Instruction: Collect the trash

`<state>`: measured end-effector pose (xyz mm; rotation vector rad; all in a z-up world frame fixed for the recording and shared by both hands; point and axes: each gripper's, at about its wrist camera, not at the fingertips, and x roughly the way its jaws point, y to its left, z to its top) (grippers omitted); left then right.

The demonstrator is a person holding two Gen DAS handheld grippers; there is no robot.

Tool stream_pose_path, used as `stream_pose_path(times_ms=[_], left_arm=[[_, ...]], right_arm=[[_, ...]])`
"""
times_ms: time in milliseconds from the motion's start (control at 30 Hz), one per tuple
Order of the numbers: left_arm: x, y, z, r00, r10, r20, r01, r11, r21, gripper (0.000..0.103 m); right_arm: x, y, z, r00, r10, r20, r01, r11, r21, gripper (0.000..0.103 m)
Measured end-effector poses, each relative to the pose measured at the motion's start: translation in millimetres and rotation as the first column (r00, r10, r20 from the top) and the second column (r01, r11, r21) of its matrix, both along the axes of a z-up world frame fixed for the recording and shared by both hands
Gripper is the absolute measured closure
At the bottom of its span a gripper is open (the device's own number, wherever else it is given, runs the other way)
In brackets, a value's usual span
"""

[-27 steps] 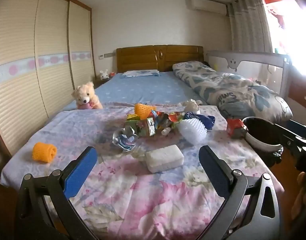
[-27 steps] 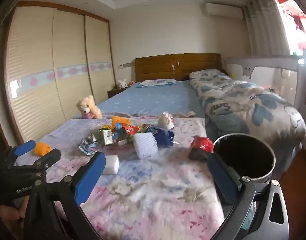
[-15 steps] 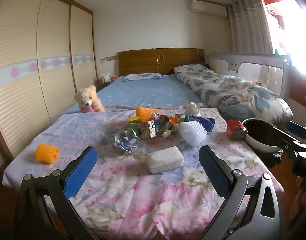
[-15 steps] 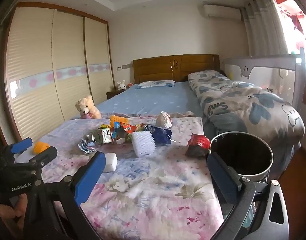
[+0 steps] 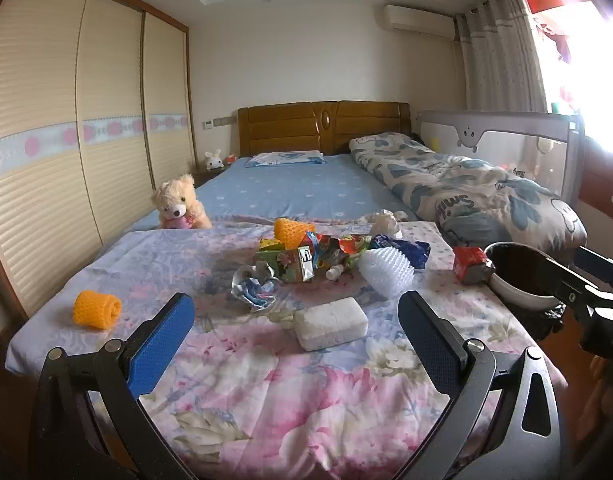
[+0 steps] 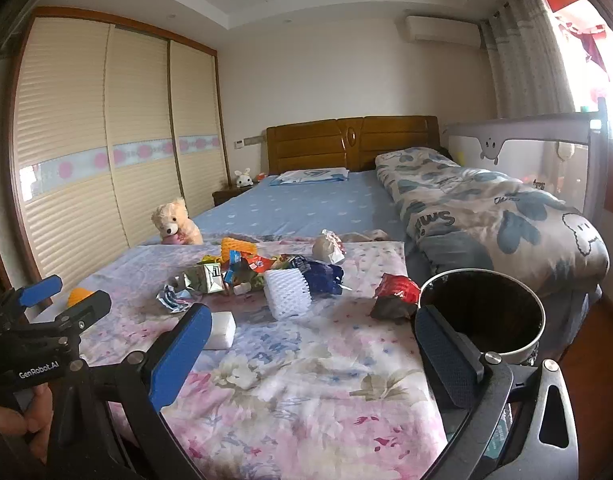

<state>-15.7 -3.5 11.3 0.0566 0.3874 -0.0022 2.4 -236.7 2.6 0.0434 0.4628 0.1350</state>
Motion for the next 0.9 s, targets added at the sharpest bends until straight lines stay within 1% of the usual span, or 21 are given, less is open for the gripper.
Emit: stream_pose_path(times_ms=[900], left_arm=[[-2.6,0.9,1.6,1.0,-0.005,-0.002,0.005,1.0,-0.001,0.0]], right_arm=[[2.6,6.4,-4.2,1.0,0.014,-0.012,-0.013,1.0,0.021,0.001]])
